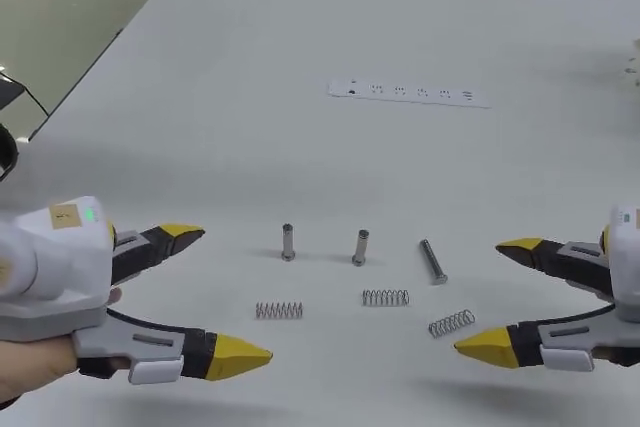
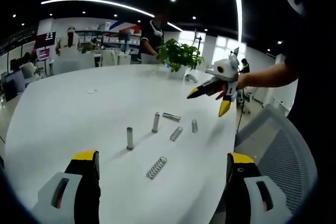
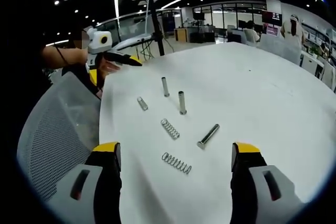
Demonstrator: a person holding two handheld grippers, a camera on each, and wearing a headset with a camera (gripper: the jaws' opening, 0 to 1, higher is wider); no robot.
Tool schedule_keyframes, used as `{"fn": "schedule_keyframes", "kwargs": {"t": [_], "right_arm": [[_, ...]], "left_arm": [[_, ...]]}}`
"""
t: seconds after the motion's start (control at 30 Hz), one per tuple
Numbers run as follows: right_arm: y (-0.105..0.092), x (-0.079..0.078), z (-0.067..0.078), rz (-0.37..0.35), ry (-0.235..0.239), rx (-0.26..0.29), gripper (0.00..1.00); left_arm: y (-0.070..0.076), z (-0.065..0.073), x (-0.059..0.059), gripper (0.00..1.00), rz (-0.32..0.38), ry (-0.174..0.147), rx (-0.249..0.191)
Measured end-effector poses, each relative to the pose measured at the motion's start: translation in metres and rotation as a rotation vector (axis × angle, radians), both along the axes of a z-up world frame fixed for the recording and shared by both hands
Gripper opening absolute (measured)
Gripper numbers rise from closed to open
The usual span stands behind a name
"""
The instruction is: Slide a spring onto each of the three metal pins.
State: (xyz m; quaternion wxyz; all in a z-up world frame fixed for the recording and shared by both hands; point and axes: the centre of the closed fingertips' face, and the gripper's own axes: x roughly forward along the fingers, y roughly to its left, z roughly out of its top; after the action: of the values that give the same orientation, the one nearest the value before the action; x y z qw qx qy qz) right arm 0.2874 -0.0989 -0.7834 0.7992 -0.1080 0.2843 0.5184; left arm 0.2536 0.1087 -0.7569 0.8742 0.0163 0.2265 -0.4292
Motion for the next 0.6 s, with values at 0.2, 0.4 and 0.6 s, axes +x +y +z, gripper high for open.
{"fn": "schedule_keyframes", "kwargs": {"t": [0.2, 0.4, 0.6], "right_arm": [[0.0019, 0.0029, -0.0011, 0.001, 0.014, -0.009, 0.84], [0.0044, 0.0048, -0.0018, 0.003, 0.028, -0.021, 0.79], [0.0048, 0.0076, -0.0018, 0.001, 0.038, -0.036, 0.75]], "left_arm": [[0.0016, -0.002, -0.0009, 0.97, 0.002, 0.005, 0.002], [0.001, -0.0002, -0.002, 0.97, 0.001, 0.005, -0.007], [0.0004, 0.0005, -0.0024, 0.96, 0.0, 0.005, -0.008]]}}
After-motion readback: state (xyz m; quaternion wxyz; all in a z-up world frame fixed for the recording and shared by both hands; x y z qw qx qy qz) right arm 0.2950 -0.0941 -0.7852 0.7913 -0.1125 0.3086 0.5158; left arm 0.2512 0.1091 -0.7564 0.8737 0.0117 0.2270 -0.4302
